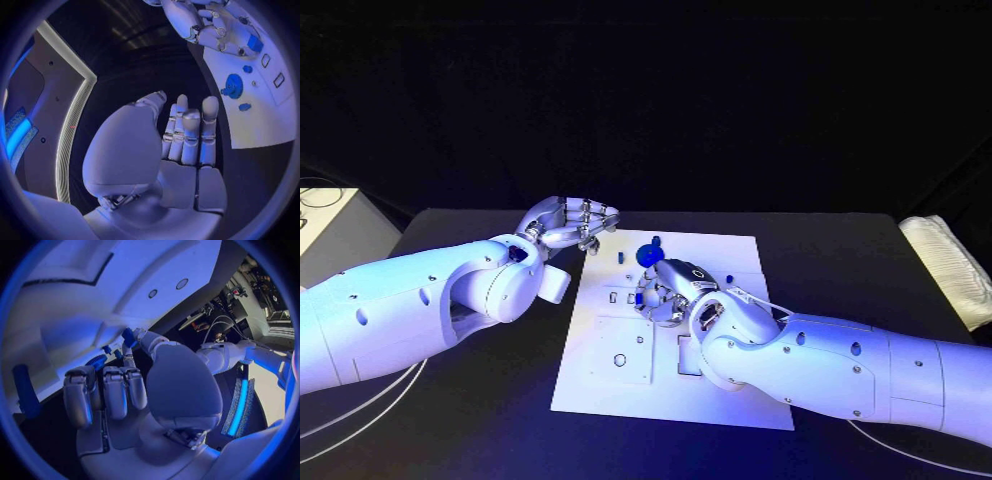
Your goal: Assemble the parts on the task board
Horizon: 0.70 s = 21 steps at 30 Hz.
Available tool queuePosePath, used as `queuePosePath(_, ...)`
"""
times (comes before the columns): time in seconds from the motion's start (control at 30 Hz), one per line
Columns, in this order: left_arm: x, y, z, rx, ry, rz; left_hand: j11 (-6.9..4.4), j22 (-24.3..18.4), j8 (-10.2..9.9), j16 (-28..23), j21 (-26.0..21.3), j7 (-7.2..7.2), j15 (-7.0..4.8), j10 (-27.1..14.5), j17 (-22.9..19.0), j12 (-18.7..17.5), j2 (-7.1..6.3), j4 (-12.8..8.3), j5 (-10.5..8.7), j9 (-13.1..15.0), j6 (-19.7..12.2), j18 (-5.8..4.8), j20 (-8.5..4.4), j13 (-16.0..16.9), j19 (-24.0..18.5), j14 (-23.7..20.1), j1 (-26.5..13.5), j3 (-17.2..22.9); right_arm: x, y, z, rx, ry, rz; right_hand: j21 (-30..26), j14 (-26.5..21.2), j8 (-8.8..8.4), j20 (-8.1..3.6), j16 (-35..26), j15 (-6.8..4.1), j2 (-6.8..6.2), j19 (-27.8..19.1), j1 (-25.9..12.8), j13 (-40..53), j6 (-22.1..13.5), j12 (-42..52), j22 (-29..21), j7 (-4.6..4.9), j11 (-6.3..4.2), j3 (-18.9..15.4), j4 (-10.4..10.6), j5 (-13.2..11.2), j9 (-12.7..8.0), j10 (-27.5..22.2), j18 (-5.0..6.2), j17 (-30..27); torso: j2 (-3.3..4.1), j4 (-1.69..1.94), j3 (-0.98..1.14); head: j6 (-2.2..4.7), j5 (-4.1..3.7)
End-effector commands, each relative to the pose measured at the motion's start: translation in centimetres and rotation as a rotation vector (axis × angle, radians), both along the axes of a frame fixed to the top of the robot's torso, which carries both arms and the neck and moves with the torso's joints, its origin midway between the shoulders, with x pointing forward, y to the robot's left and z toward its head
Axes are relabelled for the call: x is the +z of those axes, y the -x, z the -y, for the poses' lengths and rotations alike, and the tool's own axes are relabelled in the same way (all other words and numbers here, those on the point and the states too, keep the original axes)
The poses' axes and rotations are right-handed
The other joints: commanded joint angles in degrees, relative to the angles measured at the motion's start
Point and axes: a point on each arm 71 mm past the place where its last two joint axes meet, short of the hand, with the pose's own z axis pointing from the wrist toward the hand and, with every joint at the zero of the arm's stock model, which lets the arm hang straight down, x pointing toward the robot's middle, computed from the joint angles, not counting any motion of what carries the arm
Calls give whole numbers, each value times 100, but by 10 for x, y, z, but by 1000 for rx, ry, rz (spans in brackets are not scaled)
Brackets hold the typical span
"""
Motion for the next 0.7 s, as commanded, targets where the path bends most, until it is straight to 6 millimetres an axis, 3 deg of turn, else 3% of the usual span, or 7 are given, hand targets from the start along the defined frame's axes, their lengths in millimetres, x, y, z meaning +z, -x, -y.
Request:
queuePosePath(0.03, 1, 1, 2, -19, 3, 2, -6, 5, 26, -13, 17, 5, 19, -45, 2, 22, 53, 35, -12, 7, -38, -31, 6, 5, -8, -38, -8, -6, -2, 1, -3, 26, 22, -4, 13, 609, -11, 39, 24, 43, -8, 600, -41, 1389, -10, -38, 1505, 13, 38, -25, 3, 27, 12, 481, -39, 1510, 5, -3, 3, -7, 5)
queuePosePath(0.7, 0, 1, 0, -16, 2, 1, -1, 23, 30, -1, 28, 10, 24, -65, 18, 41, 53, 39, -13, 9, -48, -34, 11, 16, -4, -37, -15, -7, -4, 0, -1, 25, 29, -6, 13, 609, -33, 49, 24, 56, -47, 600, -85, 1366, -72, -66, 1505, 33, 55, -32, 9, 31, -6, 457, -39, 1510, 2, -4, 4, -27, 3)
